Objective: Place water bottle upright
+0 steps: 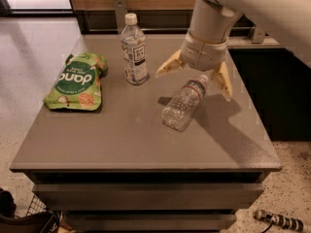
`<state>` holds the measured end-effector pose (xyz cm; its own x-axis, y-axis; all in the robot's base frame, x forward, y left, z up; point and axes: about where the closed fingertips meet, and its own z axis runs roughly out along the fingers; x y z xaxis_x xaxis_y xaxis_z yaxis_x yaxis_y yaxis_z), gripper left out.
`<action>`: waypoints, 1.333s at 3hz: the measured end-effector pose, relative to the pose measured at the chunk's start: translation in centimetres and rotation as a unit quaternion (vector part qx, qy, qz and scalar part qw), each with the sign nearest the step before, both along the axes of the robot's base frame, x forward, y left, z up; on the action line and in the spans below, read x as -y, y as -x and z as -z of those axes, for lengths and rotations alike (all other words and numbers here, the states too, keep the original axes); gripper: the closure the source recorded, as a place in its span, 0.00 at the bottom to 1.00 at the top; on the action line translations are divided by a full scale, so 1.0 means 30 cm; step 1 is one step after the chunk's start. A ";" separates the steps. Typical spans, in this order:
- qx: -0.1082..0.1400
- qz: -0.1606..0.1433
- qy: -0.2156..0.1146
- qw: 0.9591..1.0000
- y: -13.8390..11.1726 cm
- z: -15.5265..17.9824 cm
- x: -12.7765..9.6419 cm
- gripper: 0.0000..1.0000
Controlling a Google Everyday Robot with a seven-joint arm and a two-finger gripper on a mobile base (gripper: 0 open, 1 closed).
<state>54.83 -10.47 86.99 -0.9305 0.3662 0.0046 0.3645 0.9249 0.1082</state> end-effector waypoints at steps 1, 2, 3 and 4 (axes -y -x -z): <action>-0.013 0.030 0.002 0.999 0.012 0.037 0.000 0.00; -0.017 0.075 -0.003 0.997 0.007 0.090 0.047 0.00; -0.015 0.083 -0.006 0.996 -0.009 0.108 0.056 0.00; -0.012 0.085 0.003 0.996 -0.039 0.120 0.052 0.18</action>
Offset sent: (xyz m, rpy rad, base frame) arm -0.0133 -0.0301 -0.0348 0.0000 0.0644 -0.2316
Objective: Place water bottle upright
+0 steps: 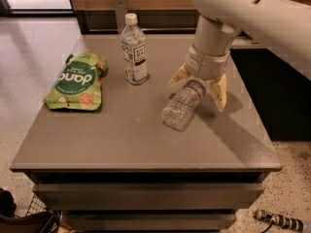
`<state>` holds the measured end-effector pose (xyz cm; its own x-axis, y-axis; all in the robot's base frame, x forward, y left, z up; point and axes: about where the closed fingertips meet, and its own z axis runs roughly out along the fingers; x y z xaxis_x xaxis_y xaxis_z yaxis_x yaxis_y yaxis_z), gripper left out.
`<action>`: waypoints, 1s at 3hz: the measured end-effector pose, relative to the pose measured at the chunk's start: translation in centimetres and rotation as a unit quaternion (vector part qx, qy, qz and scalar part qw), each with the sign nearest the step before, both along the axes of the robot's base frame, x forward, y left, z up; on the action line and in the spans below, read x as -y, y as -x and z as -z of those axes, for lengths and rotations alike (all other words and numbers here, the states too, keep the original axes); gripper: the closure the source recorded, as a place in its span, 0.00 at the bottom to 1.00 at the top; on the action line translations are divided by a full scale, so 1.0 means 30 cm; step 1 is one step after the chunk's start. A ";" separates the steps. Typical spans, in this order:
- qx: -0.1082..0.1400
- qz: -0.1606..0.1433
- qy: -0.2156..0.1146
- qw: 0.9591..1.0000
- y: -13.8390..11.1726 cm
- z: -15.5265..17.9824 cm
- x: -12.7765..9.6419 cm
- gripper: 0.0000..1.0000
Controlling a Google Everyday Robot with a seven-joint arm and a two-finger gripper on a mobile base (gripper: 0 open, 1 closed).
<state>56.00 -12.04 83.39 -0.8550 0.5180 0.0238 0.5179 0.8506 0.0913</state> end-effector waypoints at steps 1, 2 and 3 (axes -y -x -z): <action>0.002 -0.002 0.001 1.000 -0.005 0.002 -0.002 0.41; 0.004 -0.005 0.000 1.000 -0.007 0.003 -0.004 0.64; 0.006 -0.007 0.000 1.000 -0.009 0.003 -0.006 0.88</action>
Offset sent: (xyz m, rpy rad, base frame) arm 0.0016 0.0007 -0.0006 -0.0014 -0.0039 0.0041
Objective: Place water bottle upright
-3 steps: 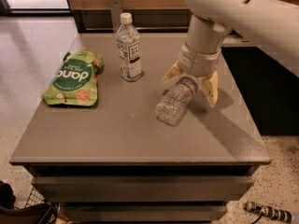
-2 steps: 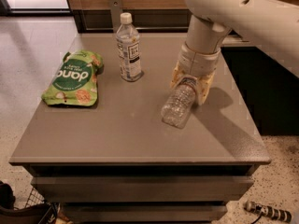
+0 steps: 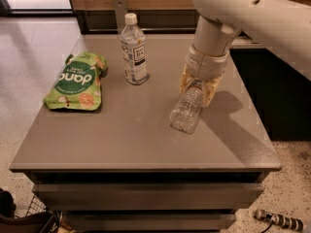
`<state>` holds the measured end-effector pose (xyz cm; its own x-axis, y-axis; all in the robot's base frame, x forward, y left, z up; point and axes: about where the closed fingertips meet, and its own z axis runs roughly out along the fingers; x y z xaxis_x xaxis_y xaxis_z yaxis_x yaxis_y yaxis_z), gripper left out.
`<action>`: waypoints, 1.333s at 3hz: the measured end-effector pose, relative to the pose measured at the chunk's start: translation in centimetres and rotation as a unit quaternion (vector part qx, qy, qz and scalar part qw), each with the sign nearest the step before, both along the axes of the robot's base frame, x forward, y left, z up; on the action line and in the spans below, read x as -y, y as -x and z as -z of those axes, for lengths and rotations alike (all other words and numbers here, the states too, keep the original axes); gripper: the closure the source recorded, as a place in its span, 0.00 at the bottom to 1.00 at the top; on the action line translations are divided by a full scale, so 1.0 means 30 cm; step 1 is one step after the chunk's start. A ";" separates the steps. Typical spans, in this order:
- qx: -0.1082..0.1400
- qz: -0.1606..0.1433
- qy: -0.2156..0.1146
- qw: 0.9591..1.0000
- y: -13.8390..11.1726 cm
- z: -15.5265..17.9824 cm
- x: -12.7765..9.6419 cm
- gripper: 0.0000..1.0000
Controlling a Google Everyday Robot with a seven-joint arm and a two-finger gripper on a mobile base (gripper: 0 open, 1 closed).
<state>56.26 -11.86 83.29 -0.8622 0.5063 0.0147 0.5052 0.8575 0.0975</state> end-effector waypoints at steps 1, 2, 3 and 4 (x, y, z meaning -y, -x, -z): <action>0.002 -0.002 0.000 1.000 -0.001 0.001 -0.002 1.00; 0.015 -0.002 0.004 1.000 -0.008 -0.021 0.013 1.00; 0.072 -0.001 0.022 0.997 -0.041 -0.128 0.067 1.00; 0.129 -0.001 0.045 0.991 -0.073 -0.252 0.121 1.00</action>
Offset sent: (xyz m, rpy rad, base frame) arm 0.0004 0.0005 -0.0002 0.0007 -0.0028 0.0039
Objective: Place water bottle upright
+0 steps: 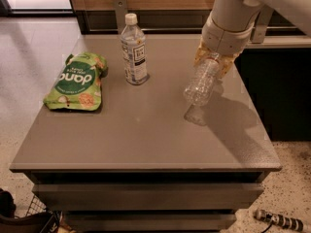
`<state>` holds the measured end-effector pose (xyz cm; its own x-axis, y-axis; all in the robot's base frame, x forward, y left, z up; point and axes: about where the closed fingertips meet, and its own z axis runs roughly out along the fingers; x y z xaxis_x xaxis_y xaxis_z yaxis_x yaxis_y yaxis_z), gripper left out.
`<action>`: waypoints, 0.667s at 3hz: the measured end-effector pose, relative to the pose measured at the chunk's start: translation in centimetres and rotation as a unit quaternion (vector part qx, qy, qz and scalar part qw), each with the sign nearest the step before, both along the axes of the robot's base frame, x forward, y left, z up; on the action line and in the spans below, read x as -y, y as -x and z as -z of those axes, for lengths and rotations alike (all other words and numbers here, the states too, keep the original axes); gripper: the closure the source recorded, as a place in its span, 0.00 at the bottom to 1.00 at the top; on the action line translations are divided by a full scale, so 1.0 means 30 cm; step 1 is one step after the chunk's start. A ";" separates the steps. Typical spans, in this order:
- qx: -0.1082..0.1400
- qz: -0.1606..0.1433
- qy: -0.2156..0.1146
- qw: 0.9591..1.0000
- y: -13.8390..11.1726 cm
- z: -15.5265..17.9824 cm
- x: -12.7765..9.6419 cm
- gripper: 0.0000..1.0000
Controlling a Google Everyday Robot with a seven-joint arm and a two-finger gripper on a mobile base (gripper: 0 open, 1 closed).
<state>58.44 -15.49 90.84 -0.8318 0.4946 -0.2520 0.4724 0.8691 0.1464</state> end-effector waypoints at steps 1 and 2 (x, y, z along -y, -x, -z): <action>0.063 -0.027 0.025 0.997 0.024 -0.105 0.058 1.00; 0.157 -0.106 0.019 0.982 0.083 -0.183 0.129 1.00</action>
Offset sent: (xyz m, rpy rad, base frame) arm -0.0037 -0.0165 0.1181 0.0110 -0.7054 0.4869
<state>55.95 -19.36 96.32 -0.7928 0.3042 -0.5282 0.2171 0.9506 0.2217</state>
